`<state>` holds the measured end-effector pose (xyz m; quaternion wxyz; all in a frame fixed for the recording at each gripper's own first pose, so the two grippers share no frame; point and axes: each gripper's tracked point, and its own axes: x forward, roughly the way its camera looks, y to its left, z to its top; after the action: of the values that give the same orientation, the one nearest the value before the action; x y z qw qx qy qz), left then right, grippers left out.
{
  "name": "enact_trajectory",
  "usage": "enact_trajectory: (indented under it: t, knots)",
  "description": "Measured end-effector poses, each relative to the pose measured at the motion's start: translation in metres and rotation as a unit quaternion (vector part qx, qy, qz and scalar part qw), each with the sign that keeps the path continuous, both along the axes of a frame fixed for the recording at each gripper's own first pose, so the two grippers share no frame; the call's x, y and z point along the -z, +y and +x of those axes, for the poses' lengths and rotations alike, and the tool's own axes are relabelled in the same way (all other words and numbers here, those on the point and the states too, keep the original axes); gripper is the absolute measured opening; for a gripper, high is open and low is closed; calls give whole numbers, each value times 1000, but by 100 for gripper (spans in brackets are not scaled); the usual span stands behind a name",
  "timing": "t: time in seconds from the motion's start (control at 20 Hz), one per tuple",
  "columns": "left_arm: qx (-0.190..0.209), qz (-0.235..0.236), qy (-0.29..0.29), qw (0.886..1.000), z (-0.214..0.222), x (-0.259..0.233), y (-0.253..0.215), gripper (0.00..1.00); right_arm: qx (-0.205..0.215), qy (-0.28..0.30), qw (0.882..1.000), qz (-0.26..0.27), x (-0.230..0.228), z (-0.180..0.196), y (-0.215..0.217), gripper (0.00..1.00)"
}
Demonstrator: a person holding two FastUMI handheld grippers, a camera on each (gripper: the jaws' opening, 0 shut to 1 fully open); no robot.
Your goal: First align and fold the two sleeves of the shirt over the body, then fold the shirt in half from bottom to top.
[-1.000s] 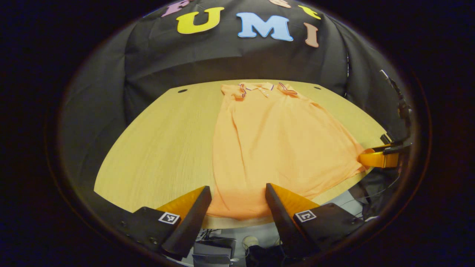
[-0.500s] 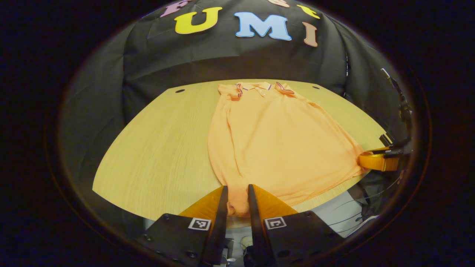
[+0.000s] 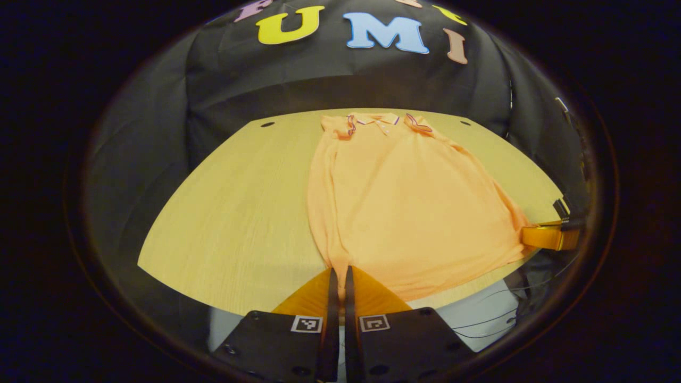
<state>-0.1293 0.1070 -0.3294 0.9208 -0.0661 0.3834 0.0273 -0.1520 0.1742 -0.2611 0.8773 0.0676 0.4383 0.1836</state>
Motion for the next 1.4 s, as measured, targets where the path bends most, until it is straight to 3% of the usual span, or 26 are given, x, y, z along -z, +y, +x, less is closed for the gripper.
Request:
enact_trajectory:
  t: [0.2, 0.55, 0.75, 1.4]
  knots:
    - [-16, 3, -19, 1000, 10, -24, 2, 12, -8, -37, 999, 13, -32, 13, -3, 2]
    - [-4, 16, -69, 997, 50, -73, 3, 11, 3, -98, 995, 25, -92, 56, -7, 2]
    - [4, 11, -102, 995, 87, -104, 8, 11, 13, -128, 992, 7, -114, 89, -12, 2]
    - [9, -24, -129, 991, 225, -136, 39, 11, 40, -141, 989, -18, -143, 200, 10, 2]
